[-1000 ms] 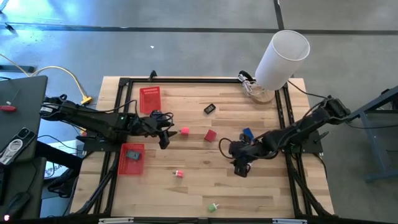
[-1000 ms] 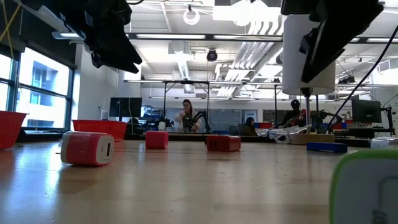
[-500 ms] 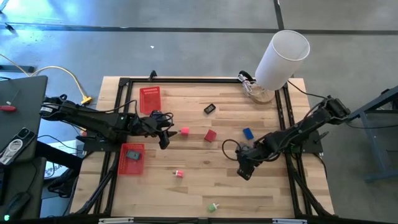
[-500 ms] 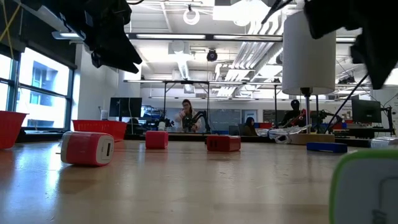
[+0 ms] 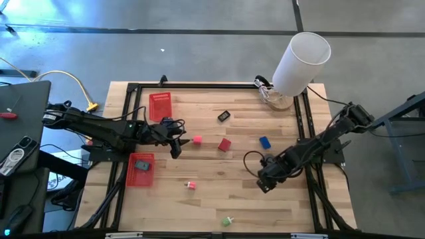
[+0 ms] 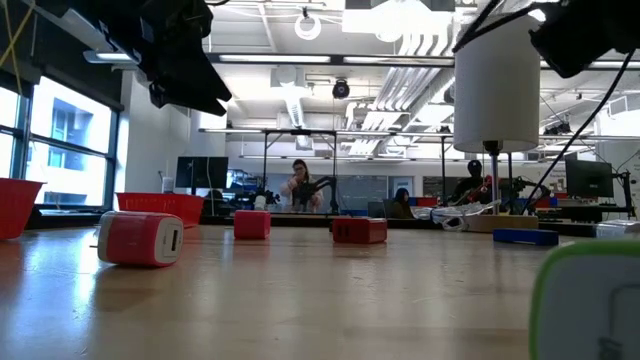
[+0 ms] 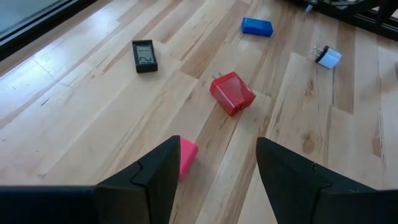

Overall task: Pick & Place Office items
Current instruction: Put the white charger adapter into the top red bin

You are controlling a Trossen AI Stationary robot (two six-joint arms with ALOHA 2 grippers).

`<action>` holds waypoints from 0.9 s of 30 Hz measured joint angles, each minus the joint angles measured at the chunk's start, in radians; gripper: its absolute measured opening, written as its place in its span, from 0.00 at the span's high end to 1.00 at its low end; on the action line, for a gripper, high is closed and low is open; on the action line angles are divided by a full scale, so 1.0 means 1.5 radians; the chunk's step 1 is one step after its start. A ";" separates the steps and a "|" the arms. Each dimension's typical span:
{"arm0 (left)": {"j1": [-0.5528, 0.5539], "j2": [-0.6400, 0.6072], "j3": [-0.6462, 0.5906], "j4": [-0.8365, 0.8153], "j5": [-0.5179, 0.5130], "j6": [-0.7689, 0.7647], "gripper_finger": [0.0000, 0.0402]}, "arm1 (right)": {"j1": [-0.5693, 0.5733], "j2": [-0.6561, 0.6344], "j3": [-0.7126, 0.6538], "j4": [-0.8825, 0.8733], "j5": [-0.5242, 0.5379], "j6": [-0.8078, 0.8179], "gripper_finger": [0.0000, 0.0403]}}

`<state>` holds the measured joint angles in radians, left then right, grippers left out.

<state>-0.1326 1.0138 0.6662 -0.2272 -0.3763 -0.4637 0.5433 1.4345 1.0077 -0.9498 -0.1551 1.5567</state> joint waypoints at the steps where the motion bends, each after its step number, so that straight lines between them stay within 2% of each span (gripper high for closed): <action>1: 0.000 0.000 0.000 0.000 0.000 0.000 0.49 | 0.005 0.000 0.000 -0.007 0.007 0.009 0.47; 5: 0.000 0.000 0.000 0.000 0.000 0.000 0.49 | 0.021 0.000 0.000 -0.011 0.063 0.020 0.47; 13: 0.000 0.000 0.000 0.000 -0.001 0.025 0.49 | 0.026 0.000 0.000 -0.031 0.088 0.113 0.47; 21: 0.015 0.000 0.000 0.015 0.000 0.108 0.49 | 0.026 0.001 0.000 -0.027 0.033 0.171 0.47; 27: 0.044 0.000 0.000 0.015 0.001 0.117 0.49 | 0.026 0.001 0.000 0.001 0.065 0.149 0.47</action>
<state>-0.0668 1.0142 0.6662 -0.2043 -0.3751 -0.2880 0.5823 1.4353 1.0071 -0.9480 -0.0576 1.7808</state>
